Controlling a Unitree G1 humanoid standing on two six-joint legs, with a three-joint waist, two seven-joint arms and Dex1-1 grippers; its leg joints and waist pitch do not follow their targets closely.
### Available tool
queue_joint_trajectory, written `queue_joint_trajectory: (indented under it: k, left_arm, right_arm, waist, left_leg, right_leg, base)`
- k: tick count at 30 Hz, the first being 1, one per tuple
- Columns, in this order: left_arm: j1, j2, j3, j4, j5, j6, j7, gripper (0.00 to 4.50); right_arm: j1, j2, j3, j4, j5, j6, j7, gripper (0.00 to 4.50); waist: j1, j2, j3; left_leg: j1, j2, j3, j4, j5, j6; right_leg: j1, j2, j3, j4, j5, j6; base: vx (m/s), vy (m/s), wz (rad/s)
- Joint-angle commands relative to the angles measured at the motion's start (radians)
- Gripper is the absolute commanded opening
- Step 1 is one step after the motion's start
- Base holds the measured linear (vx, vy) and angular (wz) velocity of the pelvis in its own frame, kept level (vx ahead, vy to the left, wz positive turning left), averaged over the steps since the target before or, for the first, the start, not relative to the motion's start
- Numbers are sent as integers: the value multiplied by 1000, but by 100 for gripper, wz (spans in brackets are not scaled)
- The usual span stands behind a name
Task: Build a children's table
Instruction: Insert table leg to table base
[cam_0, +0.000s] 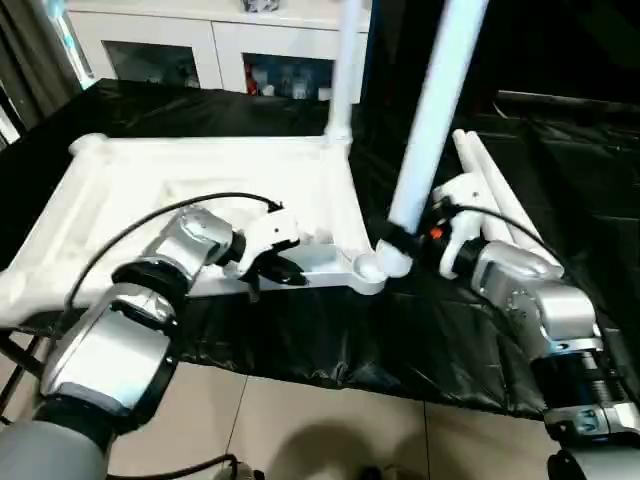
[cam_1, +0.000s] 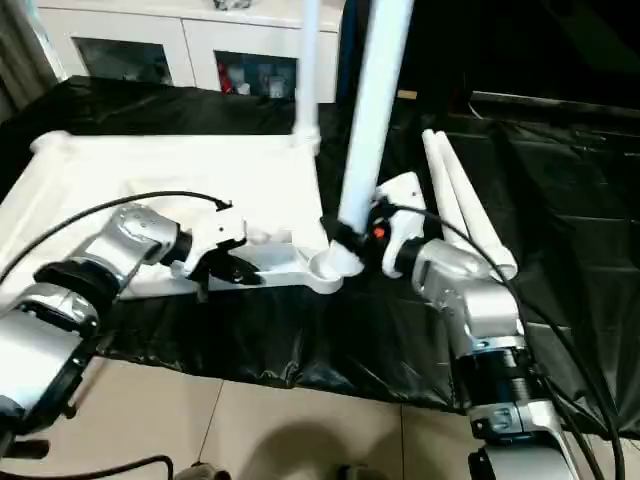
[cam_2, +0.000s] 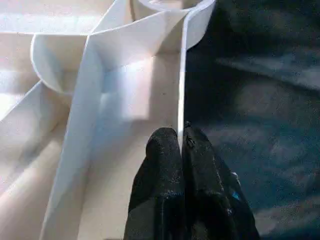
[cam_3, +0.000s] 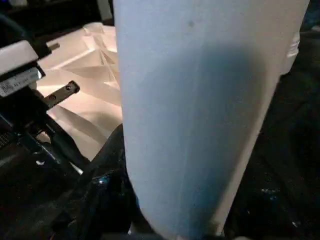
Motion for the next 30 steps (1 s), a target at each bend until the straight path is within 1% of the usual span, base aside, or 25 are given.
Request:
queue_joint_trajectory:
  k: [1, 2, 3, 4, 5, 6, 7, 8, 9, 10, 11, 14, 15, 16, 17, 18, 19, 20, 21, 22, 23, 24, 25, 30]
  left_arm:
    - [30, -9, 5, -17, -14, 20, -21, 0]
    - [39, -11, 7, -35, -18, 17, -24, 0]
    - [52, -11, 7, -57, -22, 13, -29, 0]
    - [64, -9, 4, -76, -23, 8, -34, 0]
    - [72, -7, 0, -90, -21, 2, -37, 0]
    - [86, -2, -3, -113, -23, -4, -42, 0]
    - [96, 1, -3, -131, -26, -4, -44, 0]
    - [104, 3, -1, -148, -29, 0, -43, 0]
    - [112, 6, 7, -163, -35, 2, -41, 0]
    - [123, 10, 20, -186, -39, 9, -44, 0]
    - [132, 17, 31, -193, -39, 2, -40, 0]
    - [143, 24, 39, -202, -41, 1, -37, 0]
    - [150, 29, 39, -208, -40, 4, -37, 0]
    - [153, 32, 37, -213, -38, 4, -39, 0]
    - [158, 35, 37, -224, -39, 8, -42, 0]
    - [163, 36, 38, -234, -42, 13, -45, 0]
    - [174, 41, 35, -260, -40, 18, -49, 0]
    - [175, 42, 34, -264, -39, 19, -50, 0]
    - [177, 44, 31, -267, -35, 18, -51, 0]
    - [179, 46, 31, -271, -32, 20, -52, 0]
    - [181, 46, 33, -273, -30, 22, -51, 0]
    - [181, 47, 35, -277, -27, 24, -50, 0]
    - [181, 47, 36, -278, -26, 25, -50, 0]
    - [178, 41, 40, -298, -32, 45, -50, 0]
  right_arm:
    - [-31, -6, 8, 13, -13, -9, 9, 189]
    - [-36, -6, 11, 23, -20, -12, 10, 189]
    - [-40, -6, 14, 31, -24, -13, 14, 189]
    - [-43, -4, 16, 39, -27, -14, 17, 189]
    - [-45, -3, 17, 44, -26, -12, 20, 189]
    - [-46, -3, 23, 46, -25, -2, 27, 189]
    - [-45, -4, 33, 46, -29, 0, 34, 189]
    - [-44, -6, 41, 46, -31, 2, 38, 189]
    - [-44, -5, 47, 48, -28, 9, 42, 189]
    - [-43, -6, 53, 46, -27, 20, 46, 189]
    - [-39, -5, 61, 53, -36, 14, 47, 189]
    - [-36, 2, 62, 67, -43, 7, 50, 189]
    - [-34, 5, 62, 74, -48, 4, 49, 189]
    - [-32, 6, 62, 76, -50, 2, 49, 189]
    - [-30, 7, 62, 81, -53, 0, 47, 189]
    - [-29, 8, 61, 84, -55, -2, 45, 189]
    - [-26, 8, 60, 93, -59, -11, 38, 189]
    - [-26, 8, 61, 94, -59, -12, 37, 189]
    - [-20, 11, 56, 96, -56, -16, 30, 189]
    - [-19, 13, 54, 96, -54, -16, 27, 189]
    - [-13, 15, 51, 96, -50, -18, 23, 189]
    - [-7, 20, 44, 99, -47, -26, 15, 189]
    - [-5, 22, 41, 102, -46, -30, 12, 189]
    - [16, 57, -12, 122, -14, -56, 5, 189]
  waist:
    - [6, -2, -93]
    - [6, -4, -93]
    - [7, -10, -93]
    - [10, -5, -93]
    - [10, -11, -93]
    - [10, -11, -93]
    - [12, -13, -92]
    - [12, -16, -91]
    - [12, -11, -91]
    - [11, -15, -92]
    - [12, -12, -92]
    - [10, -13, -92]
    - [8, -4, -92]
    - [7, -4, -92]
    - [5, -6, -92]
    - [5, 0, -92]
    - [3, -2, -92]
    - [3, -2, -93]
    - [3, -2, -93]
    - [3, 5, -92]
    - [3, 3, -93]
    - [3, 11, -93]
    - [0, 5, -91]
    - [-1, 8, -91]
  left_leg:
    - [16, 10, 1, -67, -244, 26]
    - [15, 12, 0, -68, -242, 25]
    - [16, 14, 1, -69, -243, 25]
    - [16, 13, 0, -69, -241, 26]
    - [15, 15, -1, -70, -237, 28]
    - [15, 15, -1, -70, -237, 28]
    - [18, 18, -1, -71, -235, 29]
    - [18, 18, 0, -72, -235, 31]
    - [18, 19, -1, -73, -236, 26]
    - [18, 20, -1, -74, -241, 23]
    - [17, 19, -1, -74, -238, 22]
    - [15, 18, -1, -74, -240, 16]
    - [16, 17, -1, -74, -246, 12]
    - [16, 16, -1, -74, -250, 8]
    - [15, 16, -2, -75, -254, 6]
    - [15, 15, -2, -74, -255, 6]
    - [17, 16, -1, -75, -259, 5]
    - [17, 18, -2, -75, -259, 3]
    - [18, 17, -1, -75, -258, 5]
    - [19, 17, -2, -76, -266, 2]
    - [18, 16, -2, -76, -270, 1]
    - [19, 16, -3, -76, -273, -1]
    - [19, 15, -3, -77, -284, -3]
    - [22, 15, -4, -77, -313, -6]
  right_leg:
    - [65, -52, 41, -79, -346, -213]
    - [66, -53, 41, -77, -345, -213]
    - [63, -52, 41, -79, -351, -211]
    - [63, -53, 41, -77, -353, -207]
    - [63, -54, 42, -76, -357, -202]
    - [63, -54, 42, -76, -357, -202]
    - [60, -56, 42, -75, -368, -195]
    - [58, -55, 43, -78, -371, -192]
    - [57, -54, 43, -75, -361, -194]
    - [58, -54, 44, -72, -351, -197]
    - [59, -55, 45, -72, -347, -196]
    - [60, -56, 46, -71, -341, -193]
    - [59, -55, 46, -73, -344, -192]
    - [60, -53, 45, -73, -346, -190]
    - [60, -54, 45, -73, -347, -189]
    - [61, -53, 45, -73, -346, -189]
    - [59, -52, 45, -74, -341, -191]
    - [60, -54, 46, -72, -337, -195]
    - [59, -53, 46, -73, -335, -199]
    - [58, -51, 46, -74, -331, -200]
    - [60, -50, 45, -73, -329, -200]
    - [60, -51, 45, -72, -327, -201]
    - [59, -49, 45, -75, -332, -199]
    - [58, -51, 44, -80, -366, -195]
  base:
    - [0, 0, 0]
    - [0, 0, 0]
    - [0, 0, 0]
    - [0, 0, 0]
    - [0, 0, 0]
    - [0, 0, 0]
    - [0, 0, 0]
    - [0, 0, 0]
    - [0, 0, 0]
    - [0, 0, 0]
    - [0, 0, 0]
    - [0, 0, 0]
    - [0, 0, 0]
    - [0, 0, 0]
    - [0, 0, 0]
    - [0, 0, 0]
    - [0, 0, 0]
    - [0, 0, 0]
    - [0, 0, 0]
    - [0, 0, 0]
    - [0, 0, 0]
    - [0, 0, 0]
    - [0, 0, 0]
    - [0, 0, 0]
